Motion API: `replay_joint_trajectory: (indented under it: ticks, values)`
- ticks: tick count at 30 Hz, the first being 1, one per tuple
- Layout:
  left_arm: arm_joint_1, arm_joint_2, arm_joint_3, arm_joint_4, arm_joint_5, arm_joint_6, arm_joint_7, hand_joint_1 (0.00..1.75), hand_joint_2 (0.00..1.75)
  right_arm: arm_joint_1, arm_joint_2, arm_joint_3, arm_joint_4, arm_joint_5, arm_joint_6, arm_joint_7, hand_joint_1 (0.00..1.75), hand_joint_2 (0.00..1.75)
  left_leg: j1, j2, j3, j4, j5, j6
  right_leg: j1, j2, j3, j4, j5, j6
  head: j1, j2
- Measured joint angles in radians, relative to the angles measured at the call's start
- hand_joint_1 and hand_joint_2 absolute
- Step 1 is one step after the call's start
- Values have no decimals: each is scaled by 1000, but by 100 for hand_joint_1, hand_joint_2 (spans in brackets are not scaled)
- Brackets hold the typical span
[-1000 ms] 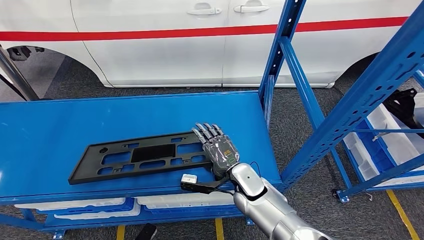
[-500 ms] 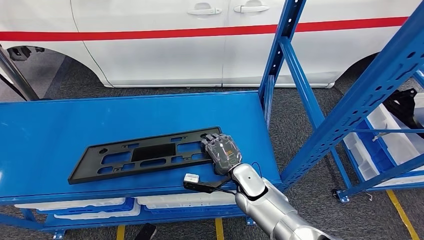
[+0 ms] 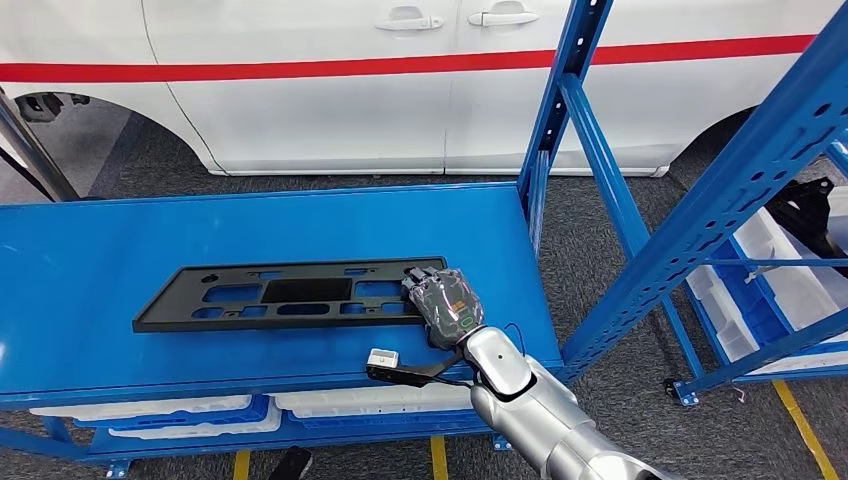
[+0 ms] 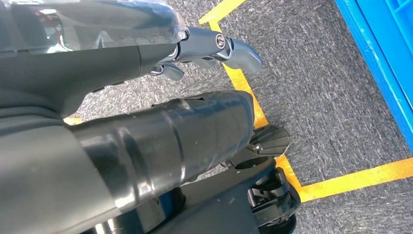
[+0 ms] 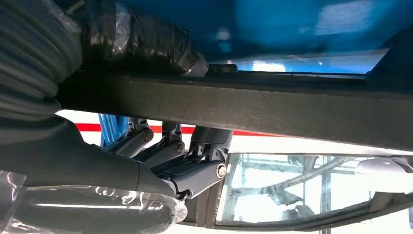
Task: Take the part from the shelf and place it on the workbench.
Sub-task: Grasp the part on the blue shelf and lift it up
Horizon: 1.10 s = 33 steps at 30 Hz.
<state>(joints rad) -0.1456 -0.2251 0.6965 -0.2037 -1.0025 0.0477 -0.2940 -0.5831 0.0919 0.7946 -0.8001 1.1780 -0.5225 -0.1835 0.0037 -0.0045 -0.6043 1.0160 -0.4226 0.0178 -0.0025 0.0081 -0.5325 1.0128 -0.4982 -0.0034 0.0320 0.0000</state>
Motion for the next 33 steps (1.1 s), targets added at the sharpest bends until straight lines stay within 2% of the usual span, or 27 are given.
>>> replay_joint_trajectory:
  ticks: [11, 19, 22, 25, 27, 33]
  values:
    - [1, 0, 1, 0, 2, 2, 0, 0, 0, 12, -1, -9, -9, 0, -23, -2, 175, 175, 0, 0, 0, 0, 0, 0, 0, 0, 0, 0, 0, 0, 0, 0]
    - [9, 1, 5, 0, 19, 16, -14, 0, 0, 113, -22, -67, -132, 1, -84, 9, 175, 175, 0, 0, 0, 0, 0, 0, 0, 0, 0, 0, 0, 0, 0, 0]
    - [18, 3, 18, 0, 43, 28, -31, 0, 0, 206, -33, -117, -250, -2, -109, -10, 175, 175, 0, -1, -1, 0, -1, 0, 0, -1, -1, 0, -2, 1, 0, 0]
    - [37, 6, 43, 0, 71, 45, -54, 0, 0, 377, -31, -205, -467, 6, -150, -75, 175, 175, 0, -4, -1, 0, -3, 0, 0, -4, 0, 0, -4, 2, 0, 0]
    - [46, 9, 56, 0, 79, 52, -63, 0, 0, 466, -29, -241, -598, 27, -164, -88, 175, 175, -1, -4, -2, 0, -4, -1, 0, -4, 0, -1, -5, 2, 0, 0]
    - [55, 12, 84, 0, 89, 56, -70, 0, 0, 620, -18, -289, -831, 75, -167, -139, 175, 175, 0, -4, -1, -1, -5, -1, 0, -4, -1, -1, -6, 2, 0, 0]
